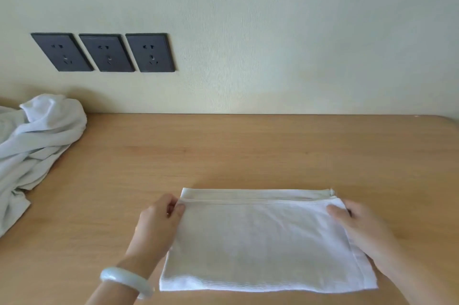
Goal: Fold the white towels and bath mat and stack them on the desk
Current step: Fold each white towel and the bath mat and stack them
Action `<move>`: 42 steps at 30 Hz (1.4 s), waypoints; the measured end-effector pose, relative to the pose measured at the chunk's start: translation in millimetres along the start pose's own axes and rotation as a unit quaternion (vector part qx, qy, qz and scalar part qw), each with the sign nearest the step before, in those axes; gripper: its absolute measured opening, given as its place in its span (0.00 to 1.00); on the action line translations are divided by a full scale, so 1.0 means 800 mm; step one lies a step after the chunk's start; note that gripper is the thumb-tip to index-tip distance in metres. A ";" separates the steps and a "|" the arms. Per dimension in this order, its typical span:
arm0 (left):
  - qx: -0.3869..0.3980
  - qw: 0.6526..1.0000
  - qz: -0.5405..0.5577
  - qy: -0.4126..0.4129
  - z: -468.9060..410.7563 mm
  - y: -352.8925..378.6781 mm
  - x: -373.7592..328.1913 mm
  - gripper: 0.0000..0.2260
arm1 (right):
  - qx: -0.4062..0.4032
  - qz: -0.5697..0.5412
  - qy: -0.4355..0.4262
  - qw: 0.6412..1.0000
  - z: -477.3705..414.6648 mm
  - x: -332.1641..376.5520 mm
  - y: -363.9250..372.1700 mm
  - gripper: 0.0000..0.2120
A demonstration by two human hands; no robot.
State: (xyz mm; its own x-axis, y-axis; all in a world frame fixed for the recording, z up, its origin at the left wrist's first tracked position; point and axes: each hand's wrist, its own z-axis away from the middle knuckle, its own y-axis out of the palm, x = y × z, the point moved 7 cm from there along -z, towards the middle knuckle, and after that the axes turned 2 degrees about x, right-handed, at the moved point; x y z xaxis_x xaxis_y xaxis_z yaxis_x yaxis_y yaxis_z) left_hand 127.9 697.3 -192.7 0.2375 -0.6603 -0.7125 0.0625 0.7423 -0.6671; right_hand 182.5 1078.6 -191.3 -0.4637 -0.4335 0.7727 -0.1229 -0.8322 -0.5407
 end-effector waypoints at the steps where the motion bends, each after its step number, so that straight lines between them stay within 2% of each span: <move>1: -0.003 1.000 -0.013 -0.005 -0.004 0.005 0.004 0.08 | -0.012 0.026 -0.001 1.000 -0.009 -0.006 0.003 0.19; 3: -0.007 1.000 -0.020 -0.006 -0.004 0.009 0.005 0.09 | -0.020 0.058 -0.012 0.998 -0.017 -0.012 0.005 0.19; 6: -0.028 1.000 -0.010 0.010 0.005 0.002 -0.005 0.11 | -0.027 0.072 -0.068 0.995 -0.010 0.002 0.001 0.13; 9: -0.078 0.997 0.004 0.019 0.001 -0.017 -0.022 0.10 | -0.087 -0.020 -0.061 0.994 -0.017 0.010 -0.021 0.13; 12: -0.082 0.996 -0.017 0.021 -0.019 -0.012 -0.030 0.10 | -0.094 -0.003 -0.035 0.995 -0.036 0.014 -0.018 0.23; 15: -0.054 0.998 -0.040 0.000 -0.028 0.014 -0.020 0.10 | -0.130 0.143 -0.045 0.980 -0.047 0.006 0.001 0.34; 16: -0.058 0.997 -0.046 -0.002 -0.028 0.019 -0.016 0.10 | -0.142 0.182 -0.040 0.972 -0.047 0.006 0.004 0.32; 19: -0.079 0.995 -0.061 0.001 -0.027 0.023 -0.015 0.10 | -0.152 0.235 -0.012 0.960 -0.049 0.005 0.008 0.15; 21: -0.086 0.994 -0.071 -0.006 -0.027 0.023 -0.018 0.10 | -0.169 0.292 -0.008 0.941 -0.048 0.006 0.011 0.12; 23: -0.088 0.991 -0.101 -0.010 -0.028 0.025 -0.021 0.09 | -0.190 0.331 0.001 0.924 -0.048 0.005 0.014 0.11; 25: -0.094 0.985 -0.145 -0.004 -0.027 0.026 -0.028 0.09 | -0.216 0.320 0.000 0.923 -0.046 0.002 0.014 0.10; 28: -0.089 0.977 -0.196 -0.014 -0.019 0.021 -0.032 0.10 | -0.259 0.356 -0.046 0.897 -0.039 0.011 0.006 0.15; 30: -0.131 0.958 -0.253 -0.016 -0.009 0.012 -0.037 0.11 | -0.315 0.349 -0.096 0.877 -0.019 0.028 0.005 0.17; 31: -0.174 0.947 -0.268 0.010 0.001 0.011 -0.047 0.12 | -0.321 0.338 -0.136 0.874 -0.006 0.040 0.018 0.17; 33: -0.221 0.925 -0.279 0.132 0.022 0.037 -0.080 0.12 | -0.266 0.329 -0.227 0.878 0.019 0.068 0.071 0.22; 35: -0.157 0.911 -0.278 0.262 0.035 0.092 -0.105 0.17 | -0.166 0.337 -0.292 0.879 0.028 0.078 0.137 0.26; 36: -0.107 0.907 -0.287 0.288 0.038 0.117 -0.108 0.20 | -0.128 0.346 -0.302 0.879 0.028 0.075 0.162 0.26; 39: -0.024 0.921 -0.310 0.236 0.029 0.144 -0.072 0.24 | -0.076 0.371 -0.267 0.886 0.009 0.046 0.171 0.26; 42: -0.041 0.929 -0.322 0.175 0.024 0.121 -0.029 0.27 | -0.105 0.413 -0.245 0.871 -0.002 0.012 0.121 0.28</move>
State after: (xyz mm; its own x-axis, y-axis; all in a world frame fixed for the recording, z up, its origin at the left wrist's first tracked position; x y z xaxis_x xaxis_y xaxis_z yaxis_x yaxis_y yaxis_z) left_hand 147.3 786.5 -236.7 -0.1546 -0.9720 -0.1769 0.0039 0.1784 -0.9839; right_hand 165.0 994.4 -237.0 -0.0465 -0.9925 0.1134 -0.1057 -0.1080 -0.9885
